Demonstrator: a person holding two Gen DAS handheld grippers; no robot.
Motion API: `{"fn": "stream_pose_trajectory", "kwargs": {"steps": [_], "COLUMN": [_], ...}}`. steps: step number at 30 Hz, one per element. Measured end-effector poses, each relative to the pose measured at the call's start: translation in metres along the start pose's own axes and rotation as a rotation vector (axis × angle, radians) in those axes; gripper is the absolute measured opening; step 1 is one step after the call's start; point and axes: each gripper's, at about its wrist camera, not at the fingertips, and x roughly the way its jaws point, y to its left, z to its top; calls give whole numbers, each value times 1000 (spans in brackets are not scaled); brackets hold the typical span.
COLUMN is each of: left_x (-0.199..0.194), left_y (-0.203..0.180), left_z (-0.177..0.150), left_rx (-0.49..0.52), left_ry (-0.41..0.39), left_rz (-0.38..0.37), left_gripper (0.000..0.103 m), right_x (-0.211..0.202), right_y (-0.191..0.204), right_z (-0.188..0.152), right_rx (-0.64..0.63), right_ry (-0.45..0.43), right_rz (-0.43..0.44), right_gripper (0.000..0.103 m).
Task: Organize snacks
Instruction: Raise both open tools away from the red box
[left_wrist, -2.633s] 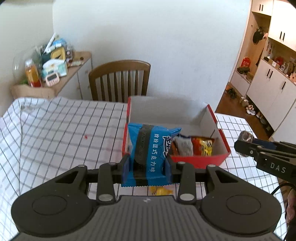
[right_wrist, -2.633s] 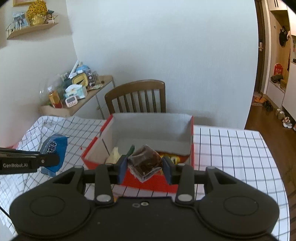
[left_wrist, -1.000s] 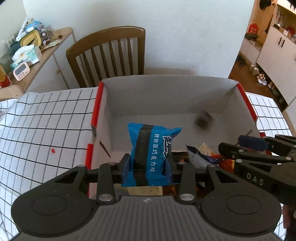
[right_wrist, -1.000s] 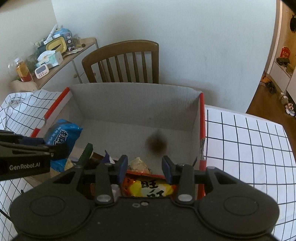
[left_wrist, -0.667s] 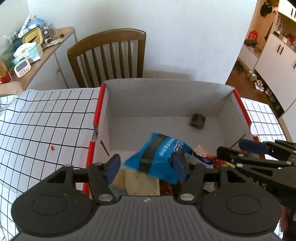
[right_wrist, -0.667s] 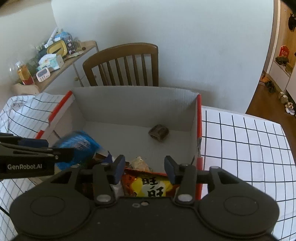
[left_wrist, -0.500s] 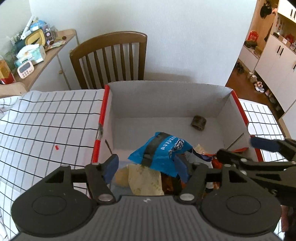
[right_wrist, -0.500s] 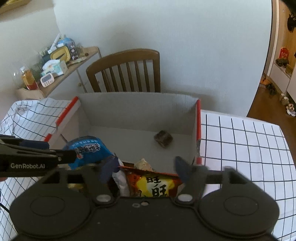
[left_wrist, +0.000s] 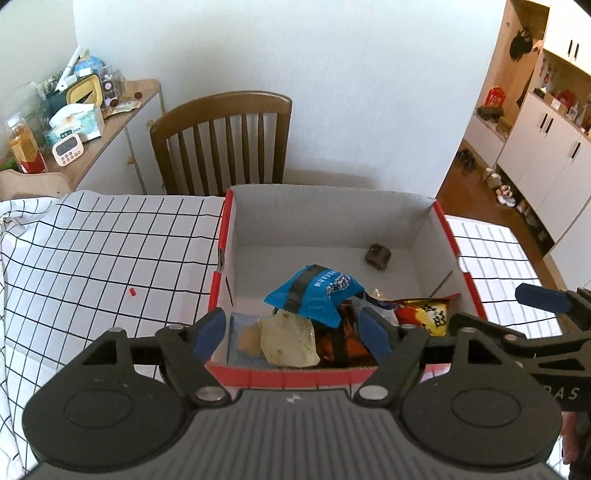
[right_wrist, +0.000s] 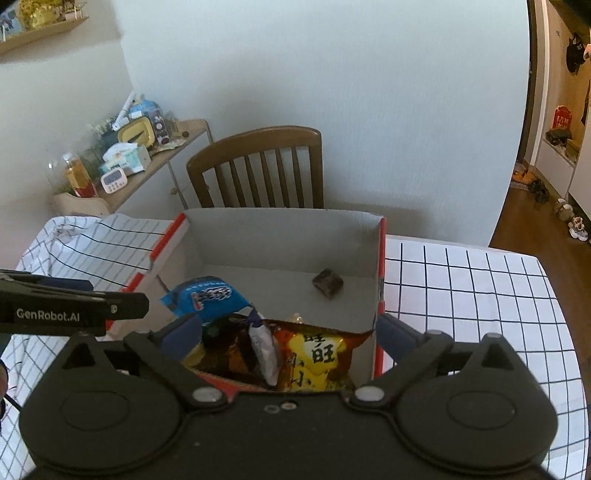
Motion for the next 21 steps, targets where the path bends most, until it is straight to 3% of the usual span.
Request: {"fn": "stream_pose_trajectory", "kwargs": {"steps": [10, 17, 19, 21], "left_x": [-43, -59, -60, -61], "left_y": [2, 7, 8, 8], "left_z": [-26, -52, -62, -73], "left_rx": [20, 17, 15, 17], "left_ry": [-50, -50, -45, -36], "left_rz": [-25, -34, -30, -29], "left_gripper": [89, 89, 89, 89], "right_x": [-43, -69, -73, -75], "right_y": [12, 14, 19, 28], "right_z": [-24, -49, -57, -67], "right_rx": [-19, 28, -3, -81], "right_ry": [-52, -93, -71, -56], "right_rz": [41, 99, 111, 70], "right_gripper": [103, 103, 103, 103]}}
